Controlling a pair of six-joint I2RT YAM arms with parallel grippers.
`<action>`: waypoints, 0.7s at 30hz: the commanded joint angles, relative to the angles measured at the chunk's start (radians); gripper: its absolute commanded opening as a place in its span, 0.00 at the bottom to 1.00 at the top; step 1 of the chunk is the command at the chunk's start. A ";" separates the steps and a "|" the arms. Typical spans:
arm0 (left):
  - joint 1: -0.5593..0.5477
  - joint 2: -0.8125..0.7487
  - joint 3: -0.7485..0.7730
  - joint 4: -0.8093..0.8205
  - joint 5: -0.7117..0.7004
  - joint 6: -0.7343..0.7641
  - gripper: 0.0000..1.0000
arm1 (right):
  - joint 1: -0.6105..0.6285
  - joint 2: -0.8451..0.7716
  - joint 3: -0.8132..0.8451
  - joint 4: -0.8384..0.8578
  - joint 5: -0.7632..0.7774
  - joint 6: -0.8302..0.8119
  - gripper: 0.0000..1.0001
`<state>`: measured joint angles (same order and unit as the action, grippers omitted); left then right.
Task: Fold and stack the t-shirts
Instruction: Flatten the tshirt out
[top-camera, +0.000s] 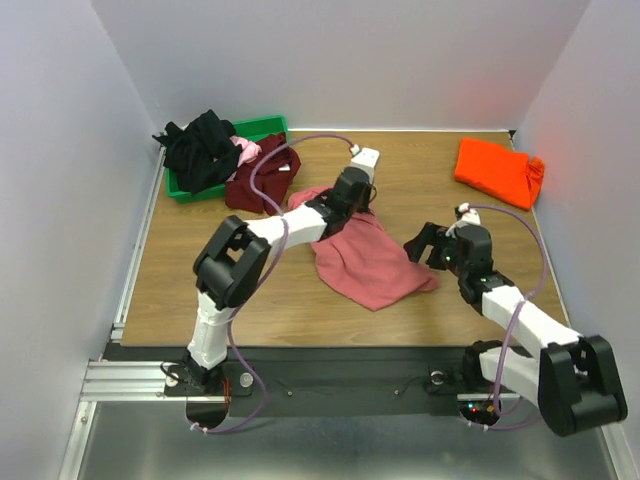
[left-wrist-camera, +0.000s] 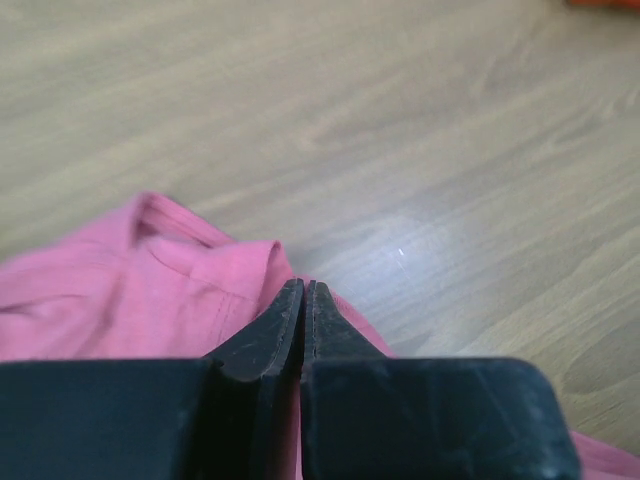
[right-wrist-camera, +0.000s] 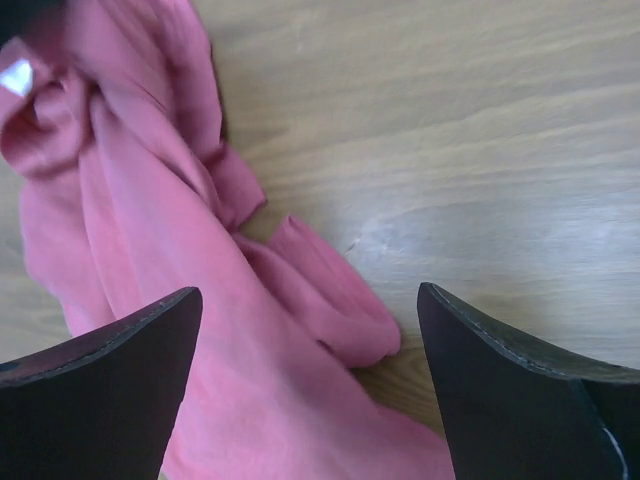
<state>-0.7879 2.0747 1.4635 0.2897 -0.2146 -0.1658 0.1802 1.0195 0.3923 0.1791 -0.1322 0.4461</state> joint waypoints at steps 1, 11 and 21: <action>0.050 -0.217 -0.027 0.054 -0.066 0.043 0.05 | 0.069 0.083 0.063 0.045 -0.026 -0.032 0.94; 0.147 -0.330 -0.161 0.063 -0.085 0.048 0.00 | 0.183 0.222 0.118 0.043 0.037 -0.052 0.52; 0.306 -0.517 -0.203 0.081 -0.063 0.041 0.00 | 0.185 0.087 0.388 -0.157 0.464 -0.164 0.00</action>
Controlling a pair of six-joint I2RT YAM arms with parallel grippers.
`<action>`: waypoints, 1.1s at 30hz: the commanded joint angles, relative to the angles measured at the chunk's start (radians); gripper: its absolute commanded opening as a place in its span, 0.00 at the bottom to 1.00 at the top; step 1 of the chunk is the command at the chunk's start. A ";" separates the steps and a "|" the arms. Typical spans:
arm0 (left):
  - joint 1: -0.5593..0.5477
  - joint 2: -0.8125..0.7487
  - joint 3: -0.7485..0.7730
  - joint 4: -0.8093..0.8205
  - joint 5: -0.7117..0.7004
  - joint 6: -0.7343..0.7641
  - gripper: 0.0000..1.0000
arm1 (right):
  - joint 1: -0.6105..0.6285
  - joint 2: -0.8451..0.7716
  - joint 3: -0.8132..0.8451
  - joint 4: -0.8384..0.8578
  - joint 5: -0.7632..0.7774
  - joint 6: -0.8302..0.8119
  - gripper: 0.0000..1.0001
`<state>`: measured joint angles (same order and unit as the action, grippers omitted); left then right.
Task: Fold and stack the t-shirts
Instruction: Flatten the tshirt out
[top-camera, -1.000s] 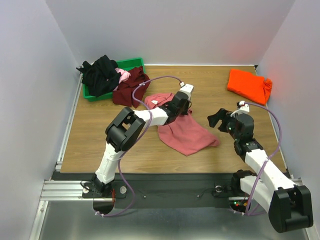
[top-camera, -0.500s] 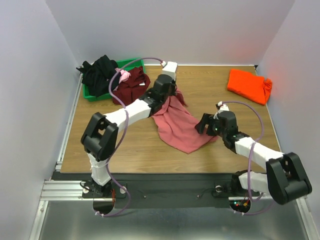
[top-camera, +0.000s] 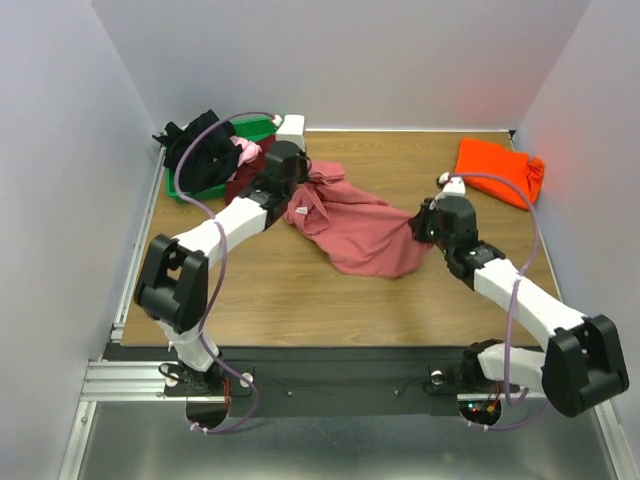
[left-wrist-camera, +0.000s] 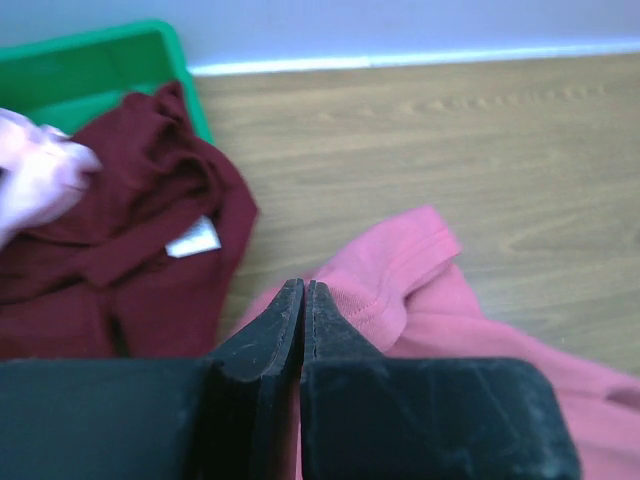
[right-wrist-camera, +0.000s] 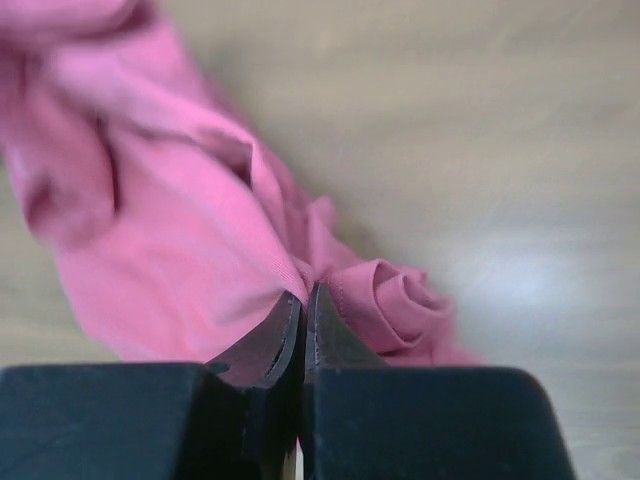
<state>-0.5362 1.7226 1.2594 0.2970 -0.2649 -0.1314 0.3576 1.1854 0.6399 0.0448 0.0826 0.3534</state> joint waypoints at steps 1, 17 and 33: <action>0.085 -0.211 -0.008 0.079 -0.016 0.006 0.00 | 0.006 -0.102 0.167 -0.037 0.269 -0.091 0.00; 0.248 -0.598 -0.486 0.186 -0.013 -0.132 0.00 | 0.009 -0.119 0.069 -0.100 0.112 -0.019 0.67; 0.246 -0.574 -0.529 0.206 0.076 -0.149 0.00 | 0.009 0.137 0.133 0.093 0.077 -0.047 0.83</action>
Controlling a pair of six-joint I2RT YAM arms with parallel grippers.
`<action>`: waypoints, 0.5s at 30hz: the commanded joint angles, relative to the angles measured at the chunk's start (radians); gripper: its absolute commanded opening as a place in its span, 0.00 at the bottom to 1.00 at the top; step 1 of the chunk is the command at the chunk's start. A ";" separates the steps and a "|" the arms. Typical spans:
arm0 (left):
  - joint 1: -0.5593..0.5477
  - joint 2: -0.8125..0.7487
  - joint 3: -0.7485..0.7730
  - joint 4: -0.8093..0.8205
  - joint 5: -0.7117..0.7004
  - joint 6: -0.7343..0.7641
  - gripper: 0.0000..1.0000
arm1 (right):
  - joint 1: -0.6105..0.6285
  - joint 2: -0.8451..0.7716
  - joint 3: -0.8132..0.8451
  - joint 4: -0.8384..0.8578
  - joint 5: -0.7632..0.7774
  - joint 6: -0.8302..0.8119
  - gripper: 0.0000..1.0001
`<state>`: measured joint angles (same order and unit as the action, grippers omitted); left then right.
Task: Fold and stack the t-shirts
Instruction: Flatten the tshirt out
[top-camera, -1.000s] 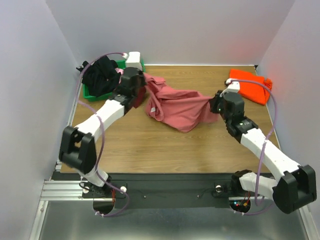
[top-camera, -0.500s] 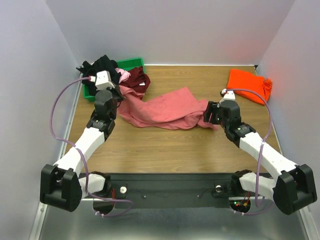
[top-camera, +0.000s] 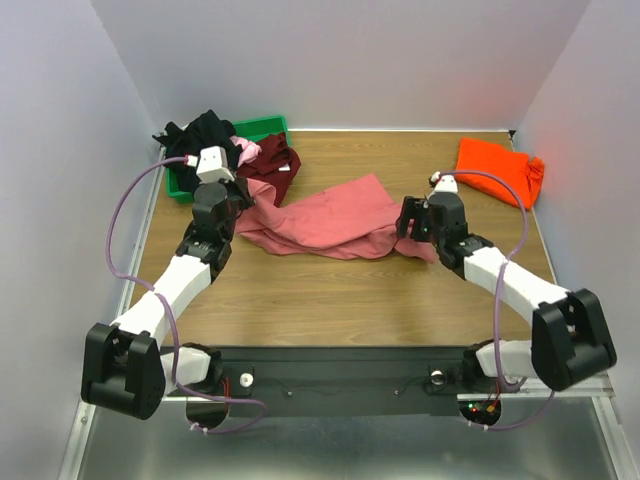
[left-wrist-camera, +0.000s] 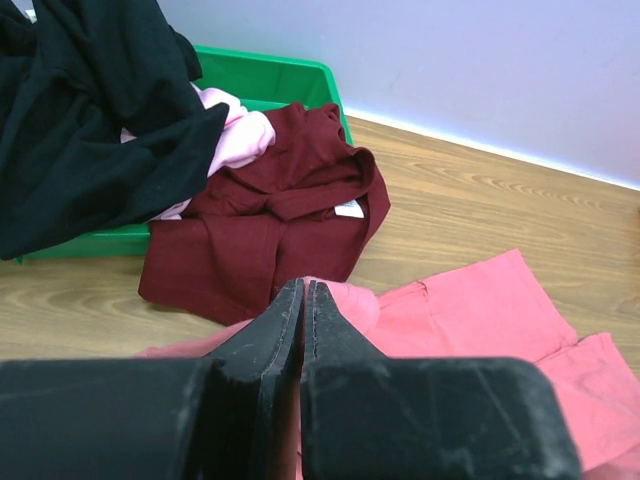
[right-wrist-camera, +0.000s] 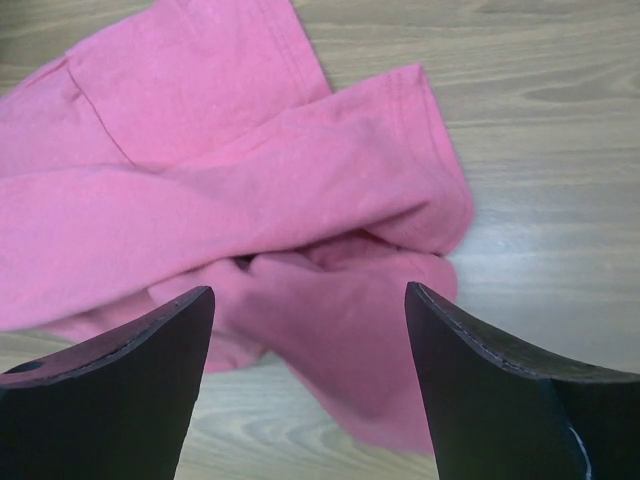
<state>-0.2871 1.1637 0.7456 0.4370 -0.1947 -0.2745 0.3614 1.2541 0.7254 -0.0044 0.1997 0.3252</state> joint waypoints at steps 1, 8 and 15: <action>-0.003 -0.016 -0.018 0.068 0.003 -0.006 0.00 | 0.005 0.088 0.049 0.156 -0.055 -0.018 0.82; -0.003 -0.010 -0.018 0.068 -0.017 0.001 0.00 | 0.025 0.131 -0.026 0.167 -0.194 0.018 0.11; -0.003 0.024 -0.003 0.072 -0.028 0.014 0.00 | 0.146 0.140 -0.079 0.035 -0.122 0.060 0.04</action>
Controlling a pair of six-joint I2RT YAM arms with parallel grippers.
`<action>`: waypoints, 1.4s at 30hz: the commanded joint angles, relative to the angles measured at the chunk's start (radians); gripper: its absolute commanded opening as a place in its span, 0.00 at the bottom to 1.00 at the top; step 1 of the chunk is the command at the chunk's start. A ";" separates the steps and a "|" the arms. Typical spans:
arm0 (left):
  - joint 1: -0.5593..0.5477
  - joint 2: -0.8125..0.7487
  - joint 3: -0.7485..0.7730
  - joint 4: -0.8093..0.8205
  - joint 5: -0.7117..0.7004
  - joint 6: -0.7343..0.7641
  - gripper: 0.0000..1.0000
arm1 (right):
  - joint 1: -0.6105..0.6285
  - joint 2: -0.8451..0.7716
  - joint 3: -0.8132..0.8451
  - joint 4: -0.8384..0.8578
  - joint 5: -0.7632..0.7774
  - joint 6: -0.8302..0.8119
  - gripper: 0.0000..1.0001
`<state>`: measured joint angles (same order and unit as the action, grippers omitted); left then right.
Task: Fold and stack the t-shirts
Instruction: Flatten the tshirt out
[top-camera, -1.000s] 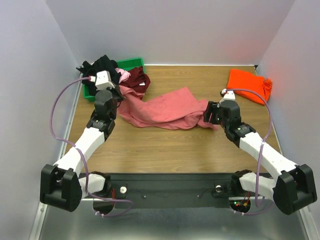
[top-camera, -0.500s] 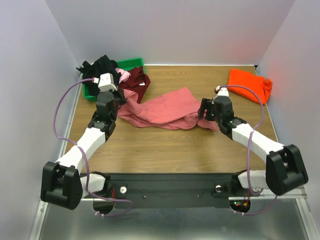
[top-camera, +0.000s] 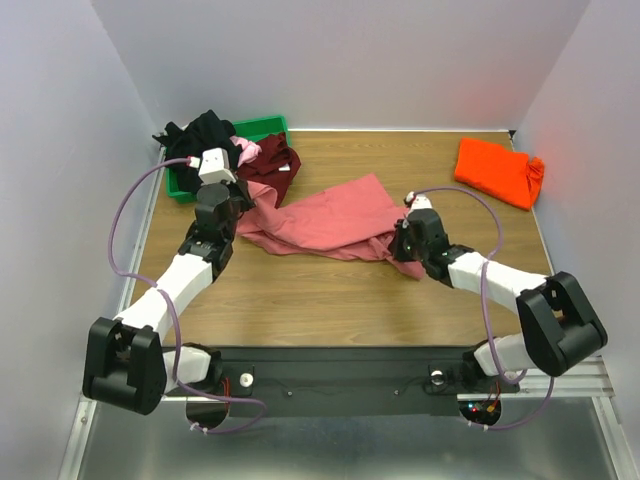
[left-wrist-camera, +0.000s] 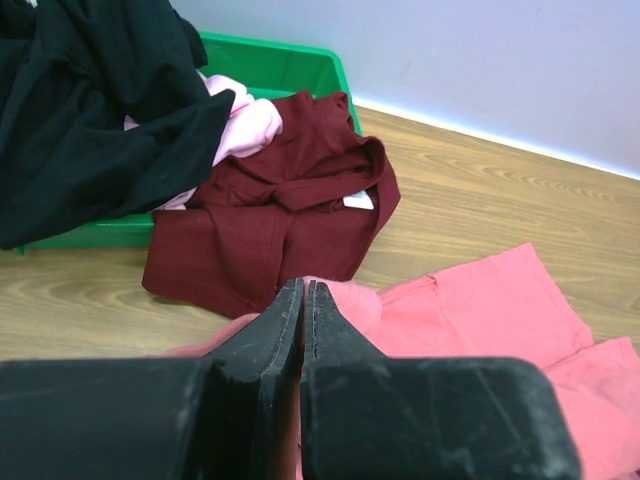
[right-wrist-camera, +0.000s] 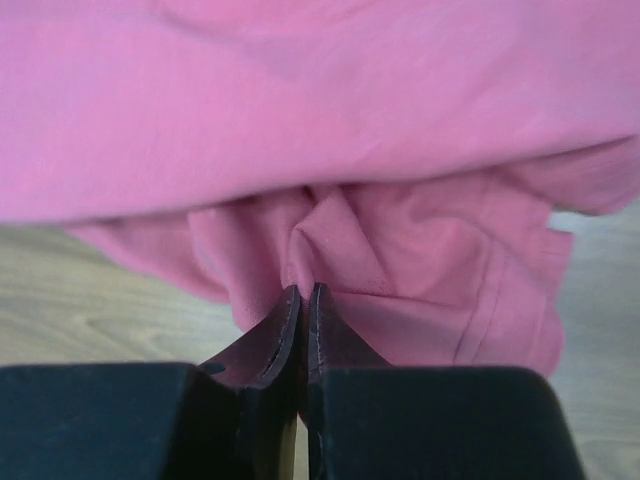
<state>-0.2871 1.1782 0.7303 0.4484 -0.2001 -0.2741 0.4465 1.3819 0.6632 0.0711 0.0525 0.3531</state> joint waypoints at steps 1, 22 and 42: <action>-0.003 0.012 0.012 0.061 -0.024 0.015 0.00 | 0.073 0.022 -0.022 -0.048 0.029 0.044 0.04; -0.003 0.018 0.015 0.059 -0.036 0.023 0.00 | 0.141 -0.134 0.122 -0.136 0.271 0.014 0.90; -0.003 0.003 0.006 0.058 -0.024 0.021 0.00 | 0.081 0.275 0.167 0.047 0.466 -0.020 0.43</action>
<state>-0.2871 1.2087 0.7303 0.4522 -0.2214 -0.2634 0.5518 1.6493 0.8341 0.0307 0.4797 0.3359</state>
